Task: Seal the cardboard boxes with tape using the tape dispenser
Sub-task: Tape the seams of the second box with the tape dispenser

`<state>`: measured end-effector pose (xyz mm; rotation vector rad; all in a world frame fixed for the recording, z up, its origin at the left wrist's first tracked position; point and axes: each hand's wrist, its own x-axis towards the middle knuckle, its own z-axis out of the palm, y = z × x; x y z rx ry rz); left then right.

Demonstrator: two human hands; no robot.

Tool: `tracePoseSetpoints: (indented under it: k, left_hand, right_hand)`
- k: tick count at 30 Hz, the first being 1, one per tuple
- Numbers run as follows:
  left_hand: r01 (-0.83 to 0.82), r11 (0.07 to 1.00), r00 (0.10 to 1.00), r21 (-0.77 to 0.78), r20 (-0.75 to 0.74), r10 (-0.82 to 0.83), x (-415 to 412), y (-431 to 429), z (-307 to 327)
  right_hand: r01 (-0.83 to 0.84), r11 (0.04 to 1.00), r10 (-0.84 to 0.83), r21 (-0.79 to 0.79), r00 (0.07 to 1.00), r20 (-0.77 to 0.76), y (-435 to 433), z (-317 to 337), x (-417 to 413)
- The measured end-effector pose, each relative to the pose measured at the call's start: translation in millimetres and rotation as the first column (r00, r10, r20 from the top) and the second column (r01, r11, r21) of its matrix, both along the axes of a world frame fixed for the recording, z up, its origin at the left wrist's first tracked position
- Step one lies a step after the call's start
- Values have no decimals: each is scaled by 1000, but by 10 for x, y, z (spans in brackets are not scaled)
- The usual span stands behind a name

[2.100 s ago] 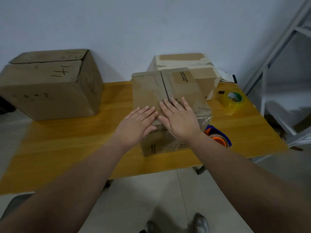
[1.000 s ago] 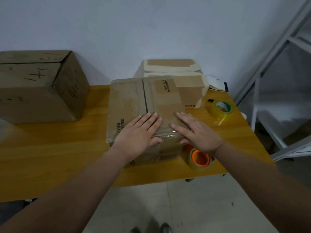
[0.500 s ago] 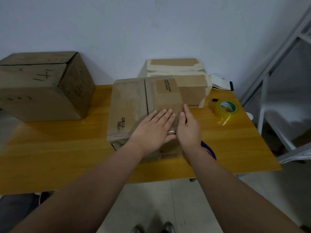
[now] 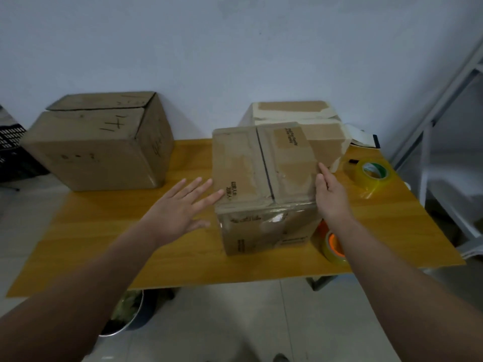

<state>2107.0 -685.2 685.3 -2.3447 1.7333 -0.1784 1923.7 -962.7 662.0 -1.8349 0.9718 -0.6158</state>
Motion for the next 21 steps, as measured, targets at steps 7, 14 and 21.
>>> tracePoseSetpoints:
  k: [7, 14, 21]
  left_hand:
    - [216, 974, 976, 67, 13, -217, 243, 520, 226]
    - [28, 988, 993, -153, -112, -46, 28, 872, 106]
    - [-148, 974, 985, -170, -118, 129, -118, 333, 91]
  right_hand:
    - [-165, 986, 164, -12, 986, -43, 677, 49, 378]
    - [125, 989, -118, 78, 989, -91, 1504, 102, 989]
    - [-31, 995, 42, 93, 992, -122, 1824, 62, 901]
